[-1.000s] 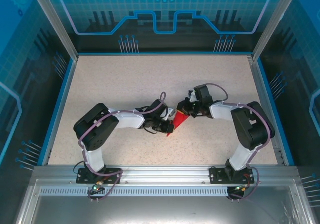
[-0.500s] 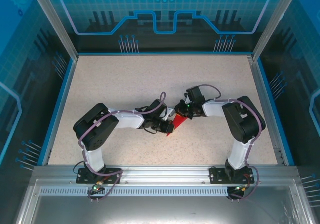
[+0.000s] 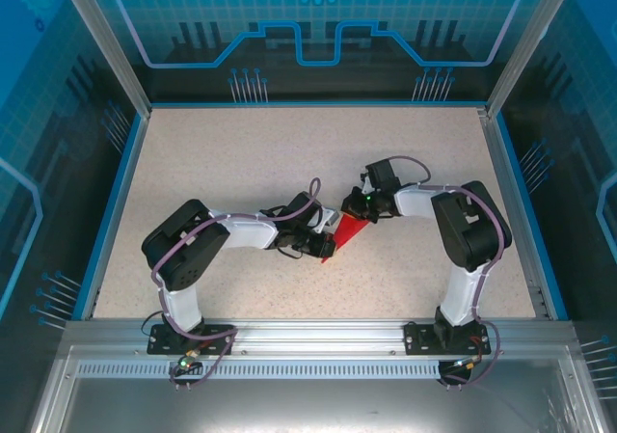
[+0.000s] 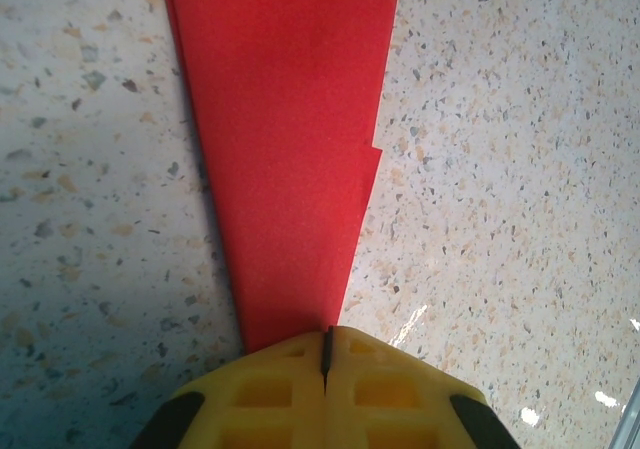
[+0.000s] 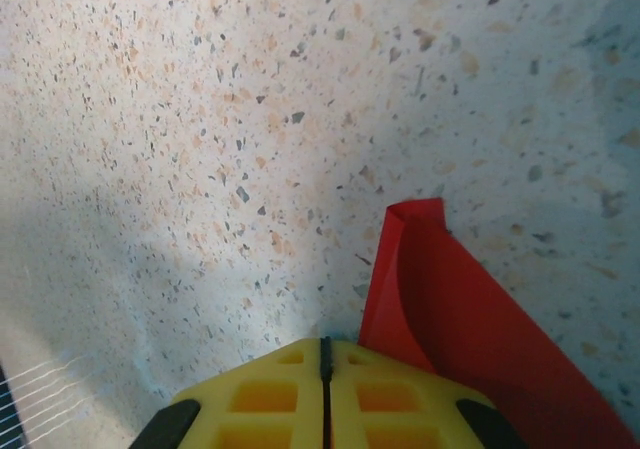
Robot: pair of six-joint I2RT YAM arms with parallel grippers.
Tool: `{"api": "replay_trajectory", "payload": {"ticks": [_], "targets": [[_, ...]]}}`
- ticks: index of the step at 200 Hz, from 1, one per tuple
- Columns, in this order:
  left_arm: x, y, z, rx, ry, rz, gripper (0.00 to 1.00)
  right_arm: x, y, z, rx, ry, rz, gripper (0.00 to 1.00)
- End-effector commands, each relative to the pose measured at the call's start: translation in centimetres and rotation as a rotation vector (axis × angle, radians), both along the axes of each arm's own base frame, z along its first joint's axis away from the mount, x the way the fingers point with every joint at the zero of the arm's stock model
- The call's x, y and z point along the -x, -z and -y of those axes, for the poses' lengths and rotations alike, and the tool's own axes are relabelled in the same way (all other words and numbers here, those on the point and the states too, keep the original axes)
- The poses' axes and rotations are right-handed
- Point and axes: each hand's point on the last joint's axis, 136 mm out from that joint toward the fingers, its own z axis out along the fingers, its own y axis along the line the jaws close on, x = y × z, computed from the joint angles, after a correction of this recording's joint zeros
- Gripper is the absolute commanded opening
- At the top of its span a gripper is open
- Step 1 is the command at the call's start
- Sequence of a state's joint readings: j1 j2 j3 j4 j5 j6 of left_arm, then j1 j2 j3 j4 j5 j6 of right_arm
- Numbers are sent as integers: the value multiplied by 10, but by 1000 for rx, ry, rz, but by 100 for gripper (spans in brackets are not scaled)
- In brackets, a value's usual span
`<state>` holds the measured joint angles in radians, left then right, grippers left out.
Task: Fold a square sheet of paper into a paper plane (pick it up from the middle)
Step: Fold the wing for the fifth time at the center of the table.
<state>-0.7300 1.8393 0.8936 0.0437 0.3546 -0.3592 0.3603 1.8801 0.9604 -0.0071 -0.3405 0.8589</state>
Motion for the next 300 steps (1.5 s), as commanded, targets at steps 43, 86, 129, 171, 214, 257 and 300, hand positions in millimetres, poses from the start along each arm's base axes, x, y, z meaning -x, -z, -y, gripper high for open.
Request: {"api": "replay_trajectory", "payload": {"ticks": [43,86,129,171,214,257,300], "targets": [[35,58,-47,-220,0,-135,0,-38,12,38,13,75,33,7],[33,55,-45,-214,3,-135,0,-46,6,47,-16,93,49,7],[33,51,-42,-200,5,-138,0,-51,-8,49,-43,80,85,7],[25,33,-32,-168,4,-120,3,-45,-45,60,-32,74,156,11],[10,-1,-16,-112,1,-79,19,-6,-62,72,3,46,154,22],[1,-33,-13,-101,-4,-21,31,42,-49,69,-33,14,75,32],[-7,-53,-16,-182,7,81,37,60,-44,71,-35,12,60,39]]}}
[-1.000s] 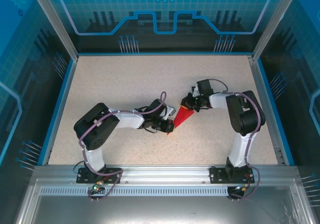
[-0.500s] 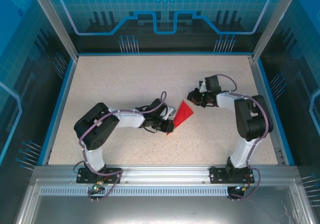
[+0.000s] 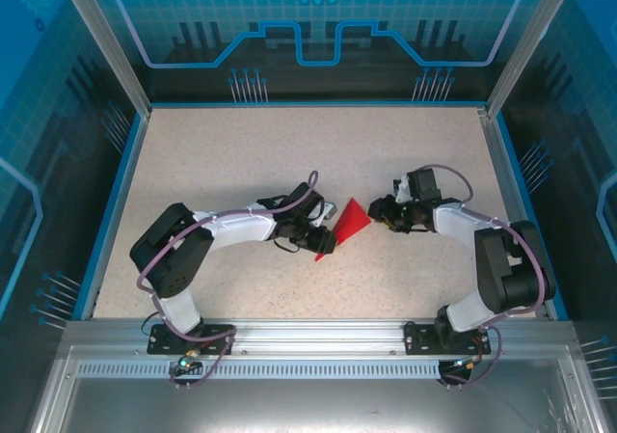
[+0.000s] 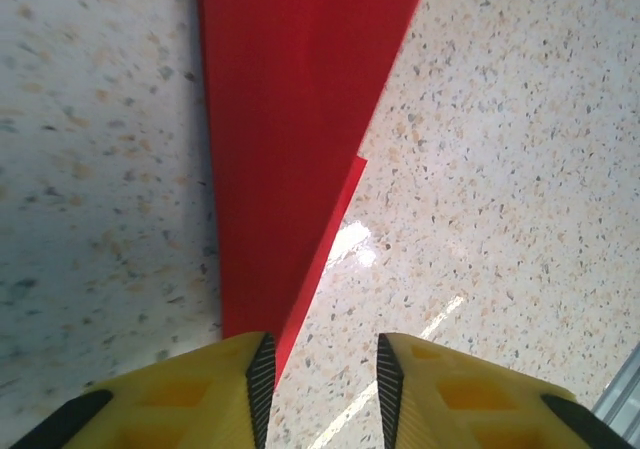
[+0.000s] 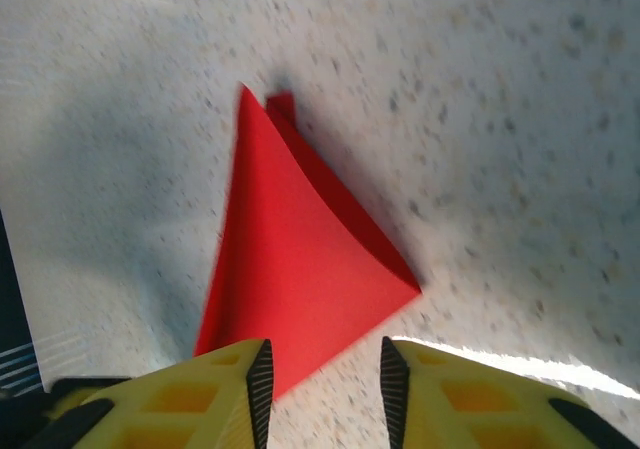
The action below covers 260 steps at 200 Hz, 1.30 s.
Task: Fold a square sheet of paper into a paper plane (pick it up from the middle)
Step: Fold the wing for the fifth time at the center of the table, then turn over the paper plane at the center of the table.
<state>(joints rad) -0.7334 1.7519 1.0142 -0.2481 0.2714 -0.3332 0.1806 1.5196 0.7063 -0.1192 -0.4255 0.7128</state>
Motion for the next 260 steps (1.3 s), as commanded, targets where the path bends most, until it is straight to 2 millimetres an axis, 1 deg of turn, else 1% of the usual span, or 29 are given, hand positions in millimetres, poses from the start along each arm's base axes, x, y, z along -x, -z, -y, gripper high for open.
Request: {"api": "replay_trajectory", "payload": {"ticks": [1,11,43,63,88,112,133,140,161,171,186,221,243,260], "targets": [[-5,-20,-3,-72,32,82,37,10,-5,0,-15,-14,1,39],[-6,-22,-2,-106,46,104,38,12,-3,0,-17,-17,-1,40],[-16,-21,0,-209,64,151,40,20,2,-3,-30,-23,-12,43],[-20,-14,4,-290,93,167,40,23,2,-3,-31,-26,-13,44],[-22,-2,10,-341,120,172,40,24,1,-3,-29,-27,-6,46],[-29,11,1,-428,100,175,39,25,1,-2,-26,-30,-2,46],[-34,15,-3,-466,86,184,38,26,2,-3,-32,-33,-2,47],[-35,16,-2,-466,85,185,36,28,2,-3,-34,-34,-5,47],[-36,15,-1,-459,73,185,21,30,2,-4,-38,-41,-4,47],[-36,13,-1,-456,68,185,15,31,2,-6,-39,-46,-3,48],[-36,9,1,-436,59,182,9,35,4,-9,-48,-52,-12,48],[-35,-2,2,-376,29,148,2,39,3,-22,-98,-62,-11,50],[-36,-7,-2,-328,1,120,1,39,1,-33,-151,-63,-6,53],[-37,-16,-1,-257,-22,98,0,38,-1,-41,-206,-53,-9,54]]}}
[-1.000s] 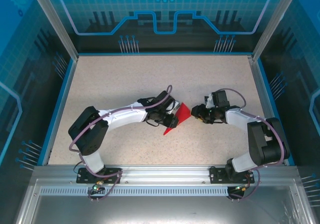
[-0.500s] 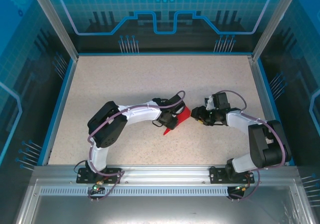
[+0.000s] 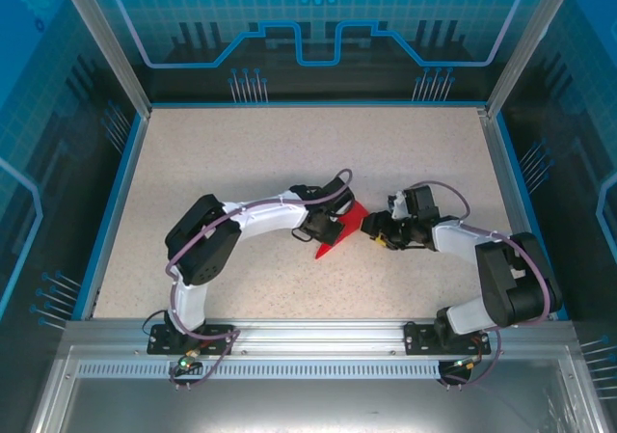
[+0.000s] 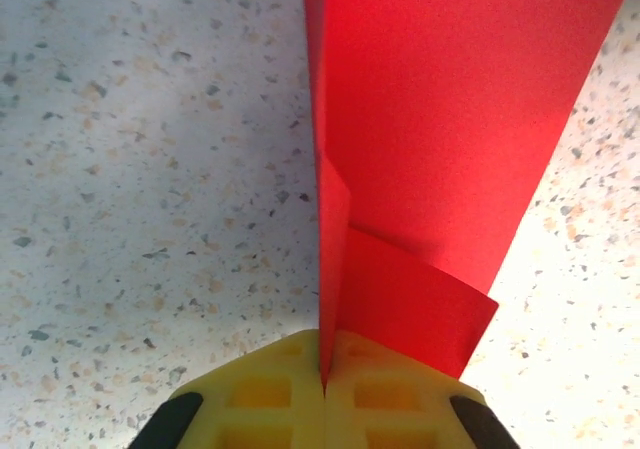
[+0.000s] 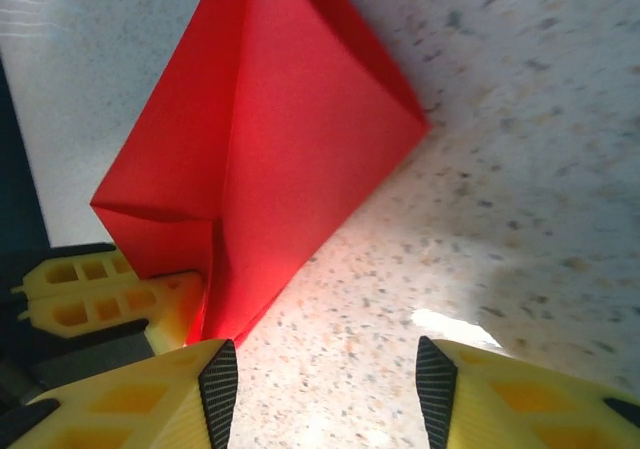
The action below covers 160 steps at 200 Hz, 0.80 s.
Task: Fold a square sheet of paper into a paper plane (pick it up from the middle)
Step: Turn over the paper plane at the center of the table.
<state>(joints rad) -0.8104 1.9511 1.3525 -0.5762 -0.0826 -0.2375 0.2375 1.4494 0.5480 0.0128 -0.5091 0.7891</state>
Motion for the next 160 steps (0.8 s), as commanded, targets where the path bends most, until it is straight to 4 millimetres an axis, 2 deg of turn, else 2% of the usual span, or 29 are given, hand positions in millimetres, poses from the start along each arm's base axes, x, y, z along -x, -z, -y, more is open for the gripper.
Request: {"api": "replay_trajectory", "payload": {"ticks": [1,22,77,104,133,160], "targets": [[0,-27,2,130,-44,-27,1,-1,-9,-19,-106,-4,8,54],[-2,-37,3,198,-59,-45,0,-2,-12,-28,-171,14,0,55],[-4,-52,5,291,-82,-72,1,-16,-40,-44,-279,36,60,58],[-5,-54,8,340,-102,-96,2,-14,-42,-52,-315,40,46,61],[-6,-53,8,368,-118,-103,2,-10,-29,-54,-299,47,10,64],[-5,-49,7,371,-125,-109,2,-11,-27,-62,-326,41,-9,63]]}}
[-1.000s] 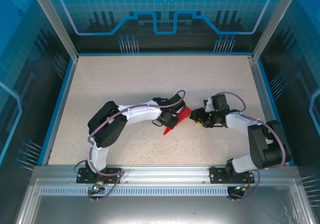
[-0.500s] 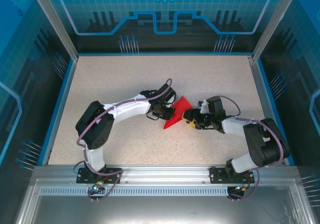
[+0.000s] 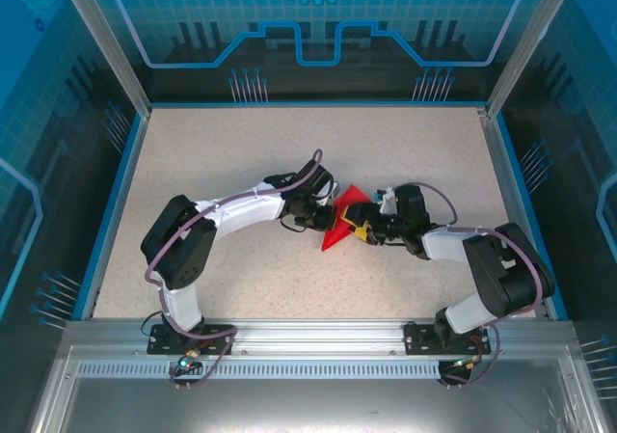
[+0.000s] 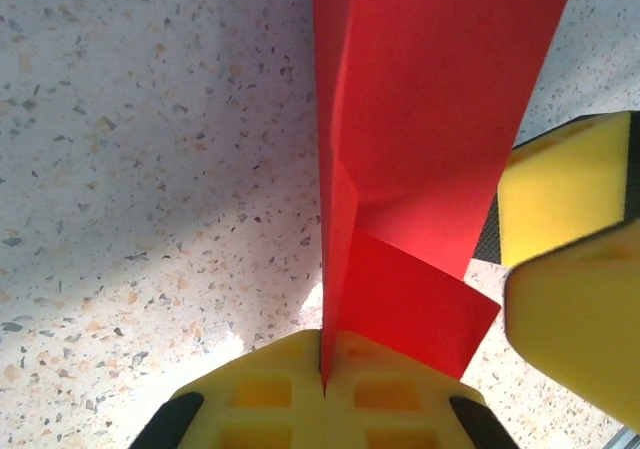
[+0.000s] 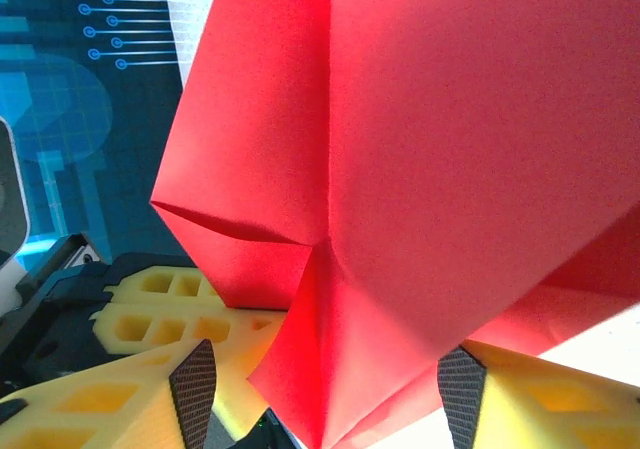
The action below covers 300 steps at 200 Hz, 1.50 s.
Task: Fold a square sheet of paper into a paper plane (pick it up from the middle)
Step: Turn over the paper plane at the center of the table.
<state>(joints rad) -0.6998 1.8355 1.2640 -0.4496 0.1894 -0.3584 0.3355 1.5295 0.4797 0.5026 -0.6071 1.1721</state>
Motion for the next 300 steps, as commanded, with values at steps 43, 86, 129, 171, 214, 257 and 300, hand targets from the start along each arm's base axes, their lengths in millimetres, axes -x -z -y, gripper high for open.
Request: {"api": "replay_trajectory", "payload": {"ticks": [43,86,129,171,214,257,300], "targets": [[3,-10,0,56,-9,-2,3,4,-1,-21,-35,-40,-19,61],[3,-12,0,61,-9,1,3,7,12,-22,1,-42,-55,55],[1,-12,-2,63,-15,0,4,8,11,-25,7,-53,-51,45],[1,-12,-2,65,-18,0,4,8,7,-29,0,-49,-50,40],[1,-13,-1,69,-13,-1,8,5,4,-30,-7,-39,-46,35],[1,-15,-1,74,-16,2,14,4,9,-28,5,-30,-58,23],[2,-18,-2,97,-29,-6,21,4,10,-26,53,-38,-50,16]]}}
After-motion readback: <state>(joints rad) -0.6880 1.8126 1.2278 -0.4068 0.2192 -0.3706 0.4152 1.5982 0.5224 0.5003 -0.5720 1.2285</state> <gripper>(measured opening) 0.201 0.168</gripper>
